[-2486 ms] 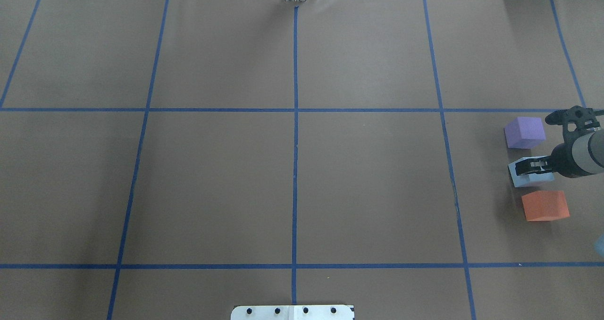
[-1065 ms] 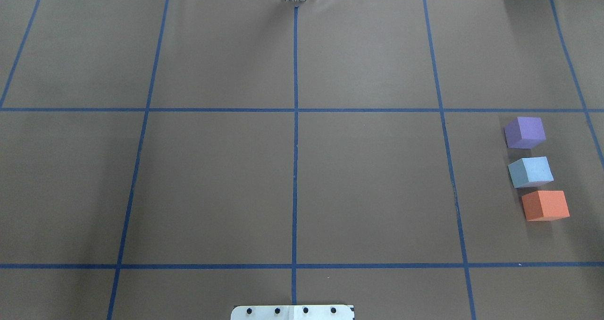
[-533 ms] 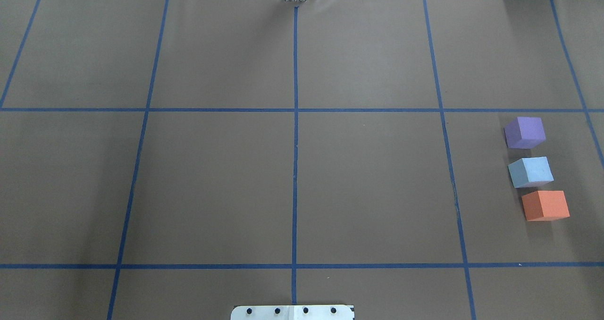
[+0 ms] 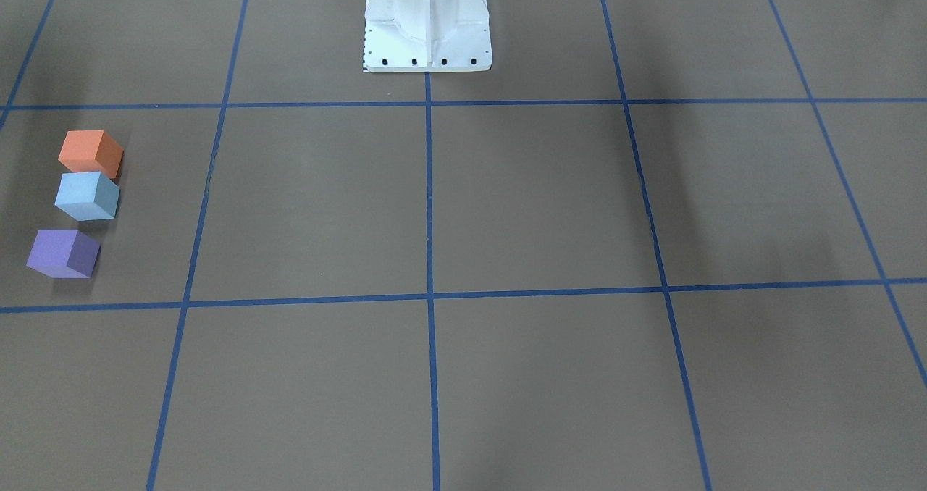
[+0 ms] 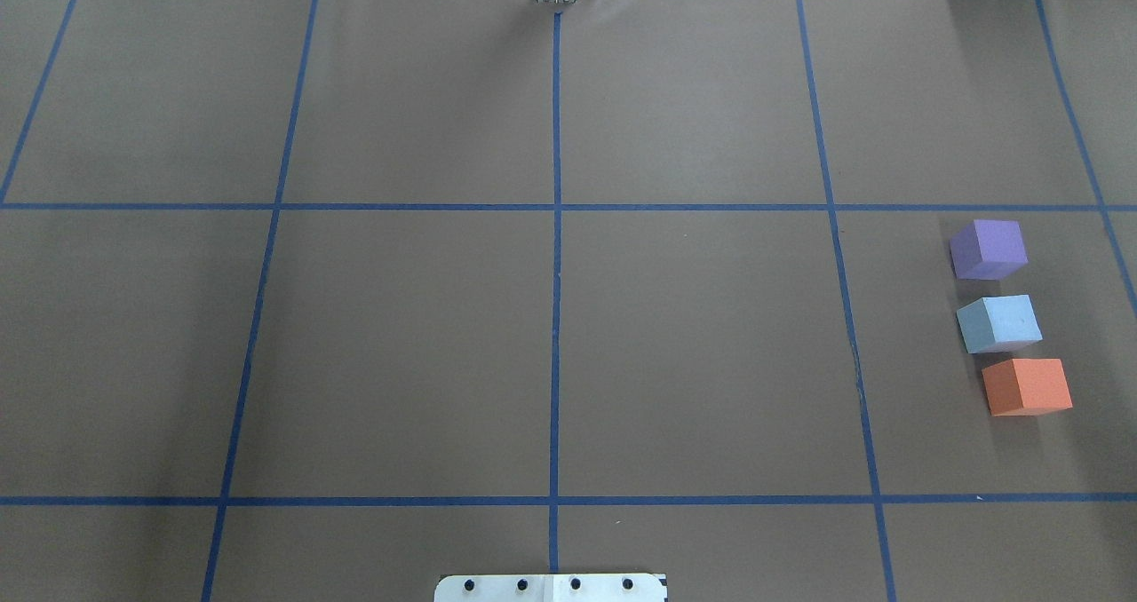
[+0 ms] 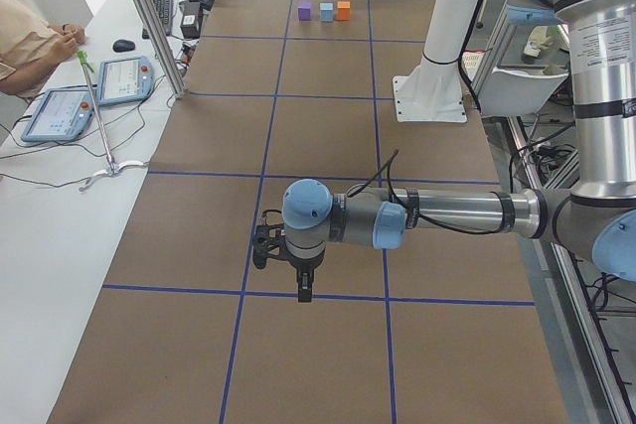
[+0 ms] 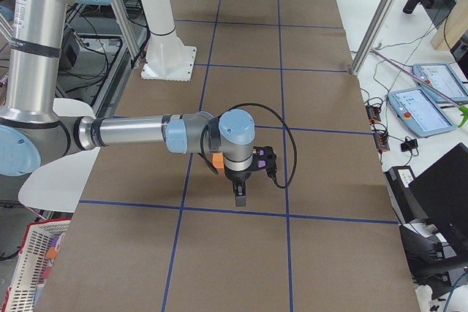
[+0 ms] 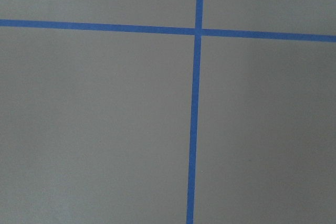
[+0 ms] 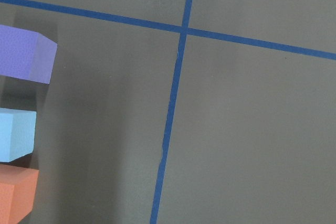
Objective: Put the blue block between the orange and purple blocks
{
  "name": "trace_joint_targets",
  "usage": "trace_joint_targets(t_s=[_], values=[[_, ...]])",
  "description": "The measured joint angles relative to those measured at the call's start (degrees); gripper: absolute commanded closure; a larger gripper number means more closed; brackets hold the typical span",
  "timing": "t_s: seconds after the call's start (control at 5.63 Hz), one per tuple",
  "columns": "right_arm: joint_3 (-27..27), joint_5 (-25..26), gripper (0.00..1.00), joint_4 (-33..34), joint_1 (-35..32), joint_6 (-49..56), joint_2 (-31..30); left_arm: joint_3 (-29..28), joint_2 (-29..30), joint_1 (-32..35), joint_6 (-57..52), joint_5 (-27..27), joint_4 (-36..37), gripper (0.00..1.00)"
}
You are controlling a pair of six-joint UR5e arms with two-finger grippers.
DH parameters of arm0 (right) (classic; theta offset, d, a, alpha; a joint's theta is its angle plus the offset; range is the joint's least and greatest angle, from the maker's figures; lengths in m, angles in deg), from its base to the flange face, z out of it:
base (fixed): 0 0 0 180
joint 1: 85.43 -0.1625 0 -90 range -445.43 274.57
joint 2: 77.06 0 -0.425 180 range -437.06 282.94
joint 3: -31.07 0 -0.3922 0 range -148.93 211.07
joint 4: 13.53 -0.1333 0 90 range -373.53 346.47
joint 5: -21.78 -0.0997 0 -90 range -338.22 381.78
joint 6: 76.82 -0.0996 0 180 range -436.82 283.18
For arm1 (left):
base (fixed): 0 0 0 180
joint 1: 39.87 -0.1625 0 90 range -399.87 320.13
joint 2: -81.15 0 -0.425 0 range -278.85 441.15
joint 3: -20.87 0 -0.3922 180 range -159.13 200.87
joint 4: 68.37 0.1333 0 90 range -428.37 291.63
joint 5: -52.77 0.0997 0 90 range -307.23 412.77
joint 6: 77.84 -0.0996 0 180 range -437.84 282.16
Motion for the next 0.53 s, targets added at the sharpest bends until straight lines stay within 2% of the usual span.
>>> trace_joint_targets(t_s=[0.53], values=[[0.06,-0.2,0.0,-0.94,0.0,0.0,-0.49,0.72,-0.44,0.4,-7.32,2.54,0.04,0.0]])
